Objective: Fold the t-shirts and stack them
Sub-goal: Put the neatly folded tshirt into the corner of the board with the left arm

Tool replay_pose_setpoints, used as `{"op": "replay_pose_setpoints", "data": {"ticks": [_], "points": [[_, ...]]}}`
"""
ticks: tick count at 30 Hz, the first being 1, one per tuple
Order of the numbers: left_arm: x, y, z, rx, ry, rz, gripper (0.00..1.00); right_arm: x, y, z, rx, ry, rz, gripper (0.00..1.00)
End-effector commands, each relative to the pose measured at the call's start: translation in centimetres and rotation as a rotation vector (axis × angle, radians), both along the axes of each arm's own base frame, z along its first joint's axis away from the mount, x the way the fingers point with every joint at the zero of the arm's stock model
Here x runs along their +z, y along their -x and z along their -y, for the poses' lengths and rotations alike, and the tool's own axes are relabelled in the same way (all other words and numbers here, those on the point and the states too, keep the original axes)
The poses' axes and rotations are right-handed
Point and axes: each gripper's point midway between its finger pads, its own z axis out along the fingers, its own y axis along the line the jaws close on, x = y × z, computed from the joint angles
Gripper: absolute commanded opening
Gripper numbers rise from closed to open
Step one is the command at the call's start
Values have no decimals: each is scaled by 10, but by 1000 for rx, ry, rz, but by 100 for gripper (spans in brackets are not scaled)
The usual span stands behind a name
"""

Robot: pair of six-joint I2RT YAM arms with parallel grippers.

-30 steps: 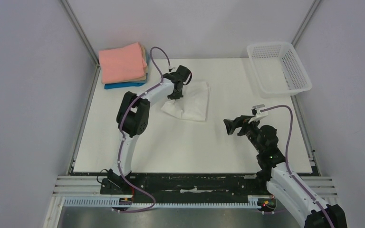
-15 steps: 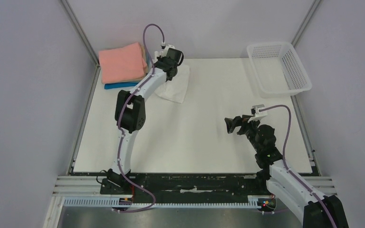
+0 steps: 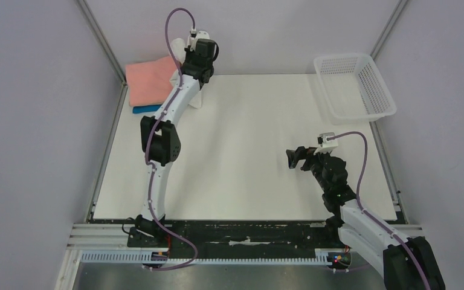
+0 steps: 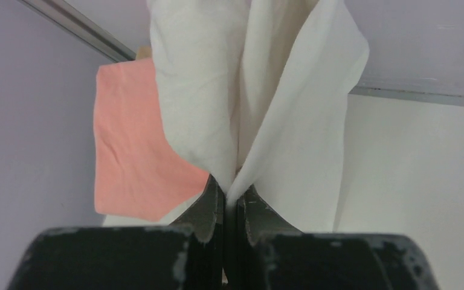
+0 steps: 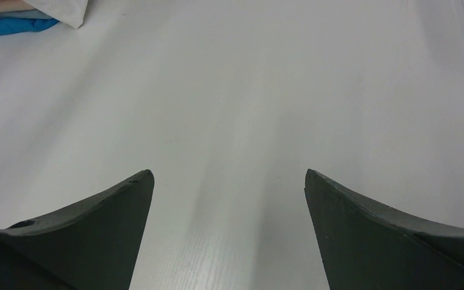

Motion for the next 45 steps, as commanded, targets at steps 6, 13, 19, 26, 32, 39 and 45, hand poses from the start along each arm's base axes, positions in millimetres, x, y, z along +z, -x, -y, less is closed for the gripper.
{"op": "replay_pose_setpoints", "data": {"ticks": [6, 13, 19, 26, 32, 39, 45], "points": [[118, 10, -28, 49, -15, 221, 2, 12, -9, 3, -31, -1, 36, 98], [147, 14, -43, 77, 10, 293, 2, 12, -9, 4, -37, -5, 36, 98], [153, 14, -63, 105, 57, 318, 2, 12, -10, 5, -45, -5, 31, 98], [113, -6, -89, 146, 78, 278, 2, 9, -11, 6, -54, -2, 20, 98], [76, -19, -124, 204, 131, 251, 2, 8, -13, 6, -59, 3, 3, 98], [33, -27, -163, 277, 86, 188, 33, 7, -15, 6, -62, 1, -12, 98], [23, -15, -199, 420, 103, 209, 77, 5, -16, 5, -63, 2, -28, 98]]}}
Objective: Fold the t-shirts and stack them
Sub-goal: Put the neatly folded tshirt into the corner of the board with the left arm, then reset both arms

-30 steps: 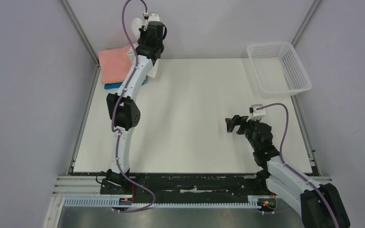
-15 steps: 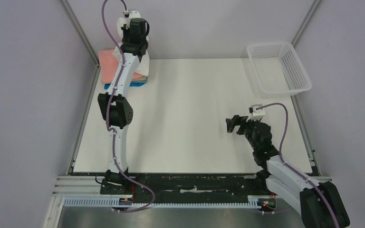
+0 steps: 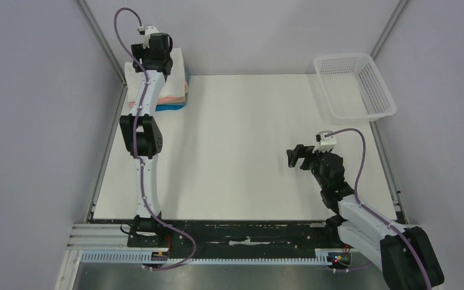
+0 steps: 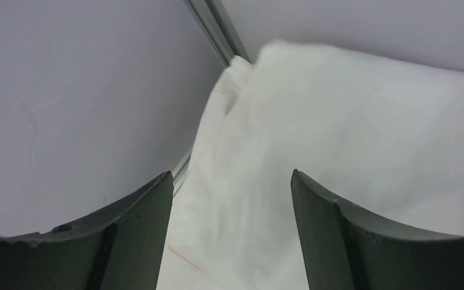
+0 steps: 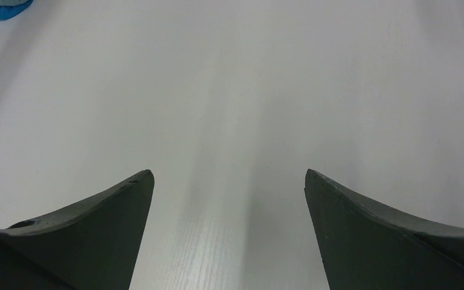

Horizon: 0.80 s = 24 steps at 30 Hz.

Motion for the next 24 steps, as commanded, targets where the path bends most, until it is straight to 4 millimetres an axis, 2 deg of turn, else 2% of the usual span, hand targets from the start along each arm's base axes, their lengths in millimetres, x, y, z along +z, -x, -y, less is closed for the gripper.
{"op": "replay_pose_setpoints", "data": {"ticks": [1, 5, 8, 11, 14, 16, 17, 18, 19, 22, 24], "points": [[20, 9, -26, 149, 53, 144, 77, 20, -11, -1, -17, -17, 36, 98], [31, 11, -18, 98, 98, 152, 79, 19, -12, 0, -26, -18, 27, 98], [31, 16, -8, 66, 164, 160, 80, 17, -11, 2, -40, -23, 19, 98], [35, 22, 15, -28, 295, 177, 81, 19, -11, 5, -62, -30, 19, 98], [47, 37, 44, -114, 432, 210, 82, 22, -10, 7, -72, -33, 18, 98], [46, 55, 68, -168, 494, 206, 82, 22, -8, 7, -73, -43, 18, 98], [58, 67, 83, -210, 510, 233, 82, 22, -6, 7, -73, -48, 21, 98], [52, 78, 98, -252, 523, 225, 82, 22, -4, 7, -72, -57, 23, 98], [61, 91, 117, -310, 536, 250, 82, 19, -1, 7, -72, -63, 19, 98], [50, 136, 163, -436, 574, 242, 83, 10, 7, 9, -77, -78, 2, 98], [42, 173, 191, -520, 587, 214, 83, 8, 11, 10, -79, -75, -12, 98]]}}
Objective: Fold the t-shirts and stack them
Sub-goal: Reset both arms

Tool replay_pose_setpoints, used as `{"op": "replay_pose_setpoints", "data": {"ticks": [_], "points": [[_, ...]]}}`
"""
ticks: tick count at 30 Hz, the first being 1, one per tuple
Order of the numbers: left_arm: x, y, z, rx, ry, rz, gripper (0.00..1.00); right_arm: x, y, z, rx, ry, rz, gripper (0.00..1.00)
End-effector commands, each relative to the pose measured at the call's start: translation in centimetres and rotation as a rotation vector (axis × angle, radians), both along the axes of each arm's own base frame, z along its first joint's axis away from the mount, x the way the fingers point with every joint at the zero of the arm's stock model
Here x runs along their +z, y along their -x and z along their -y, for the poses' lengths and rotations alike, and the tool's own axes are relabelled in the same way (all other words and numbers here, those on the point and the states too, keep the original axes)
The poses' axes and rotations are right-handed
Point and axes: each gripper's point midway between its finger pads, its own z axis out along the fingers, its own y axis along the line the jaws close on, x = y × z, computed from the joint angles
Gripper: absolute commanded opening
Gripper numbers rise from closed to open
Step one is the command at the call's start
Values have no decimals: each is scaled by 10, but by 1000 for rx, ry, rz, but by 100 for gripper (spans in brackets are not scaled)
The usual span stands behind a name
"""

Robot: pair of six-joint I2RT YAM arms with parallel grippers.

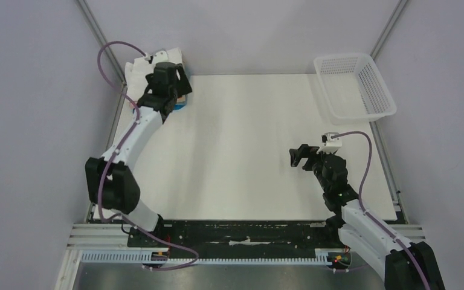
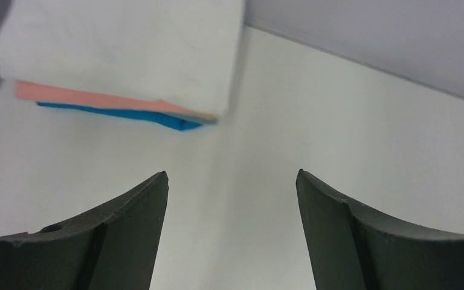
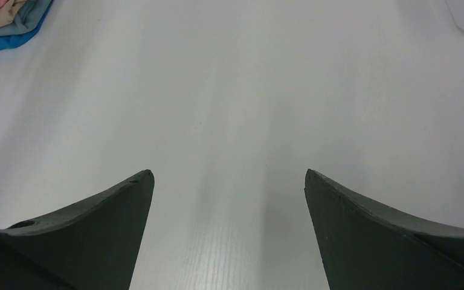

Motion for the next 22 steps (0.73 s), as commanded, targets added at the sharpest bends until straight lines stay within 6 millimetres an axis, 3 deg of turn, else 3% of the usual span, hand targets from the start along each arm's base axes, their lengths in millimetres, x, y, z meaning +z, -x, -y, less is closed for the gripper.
{"op": "replay_pose_setpoints", "data": {"ticks": [1, 5, 7, 10, 15, 18, 22], "points": [[15, 62, 78, -212, 122, 118, 83, -6, 9, 5, -24, -19, -25, 98], [-23, 139, 121, -382, 138, 68, 83, -12, 18, 10, -42, -27, -34, 98], [-38, 167, 123, -406, 174, 69, 83, -16, 21, 14, -61, -29, -40, 98], [-70, 198, 111, -404, 218, 62, 84, -24, 26, 19, -84, -30, -42, 98], [-105, 225, 85, -340, 214, 49, 84, -38, 33, 32, -148, -39, -34, 98], [-108, 230, 77, -306, 213, 56, 84, -47, 38, 35, -160, -48, -23, 98], [-107, 231, 72, -287, 208, 59, 84, -41, 37, 32, -142, -66, 19, 98]]}}
